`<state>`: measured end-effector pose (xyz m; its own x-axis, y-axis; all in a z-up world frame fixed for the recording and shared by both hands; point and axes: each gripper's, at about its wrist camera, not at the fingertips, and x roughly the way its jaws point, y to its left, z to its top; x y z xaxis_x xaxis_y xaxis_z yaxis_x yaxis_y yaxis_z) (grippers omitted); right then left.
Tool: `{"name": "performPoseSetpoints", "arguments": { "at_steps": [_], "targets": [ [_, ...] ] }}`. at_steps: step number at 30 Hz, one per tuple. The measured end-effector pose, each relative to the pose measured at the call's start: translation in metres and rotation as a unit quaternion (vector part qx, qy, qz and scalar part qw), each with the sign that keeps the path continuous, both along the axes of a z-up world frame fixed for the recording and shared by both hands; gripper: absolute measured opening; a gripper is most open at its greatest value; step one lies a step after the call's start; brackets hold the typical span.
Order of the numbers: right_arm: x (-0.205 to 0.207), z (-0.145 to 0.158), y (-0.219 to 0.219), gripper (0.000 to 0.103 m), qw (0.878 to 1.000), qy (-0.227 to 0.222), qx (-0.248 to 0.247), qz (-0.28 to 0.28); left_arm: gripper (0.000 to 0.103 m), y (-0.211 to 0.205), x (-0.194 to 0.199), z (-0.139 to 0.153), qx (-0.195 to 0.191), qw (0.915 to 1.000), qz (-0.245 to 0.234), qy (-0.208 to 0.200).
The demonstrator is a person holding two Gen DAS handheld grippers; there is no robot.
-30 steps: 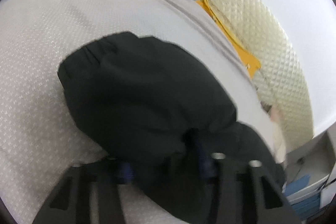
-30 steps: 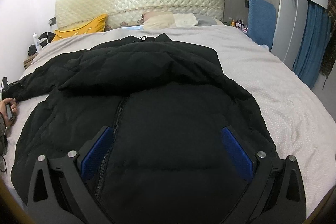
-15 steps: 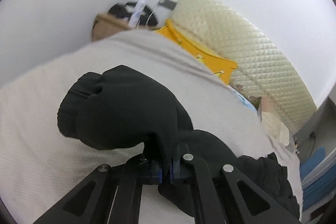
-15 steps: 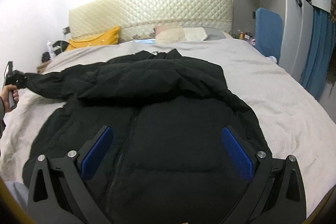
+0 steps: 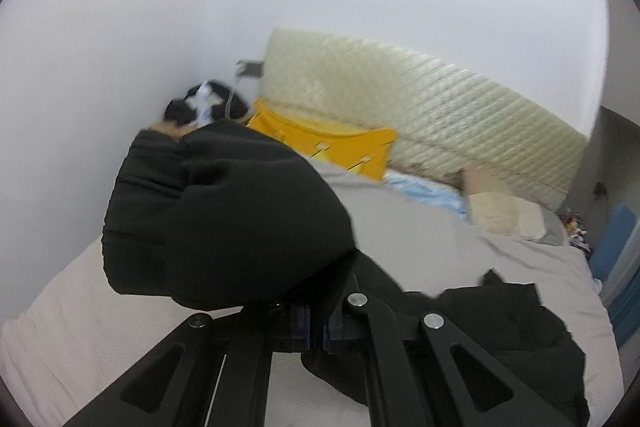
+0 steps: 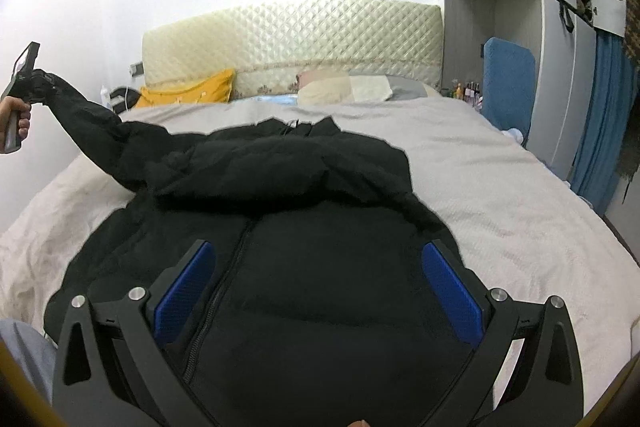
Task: Fold large clothes
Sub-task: 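Grasp the other sleeve cuff with the left tool and lift it, then fold the held sleeve across the jacket body with the left tool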
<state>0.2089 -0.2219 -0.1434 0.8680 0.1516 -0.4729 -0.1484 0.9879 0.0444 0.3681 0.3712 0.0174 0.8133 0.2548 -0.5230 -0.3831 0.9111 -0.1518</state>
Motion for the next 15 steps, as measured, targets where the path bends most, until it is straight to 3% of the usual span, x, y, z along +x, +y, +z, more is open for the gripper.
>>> {"name": "performPoseSetpoints", "arguments": {
  "at_steps": [8, 15],
  "targets": [
    [-0.005, 0.017, -0.036, 0.103, 0.999, -0.022, 0.023, -0.014, 0.003, -0.109, 0.005, 0.063, 0.054, 0.9961, -0.068, -0.018],
    [-0.009, 0.021, -0.051, 0.103, 0.999, -0.036, 0.025, -0.002, 0.003, -0.235, 0.030, 0.101, 0.122, 0.9832, -0.133, -0.024]
  ]
}}
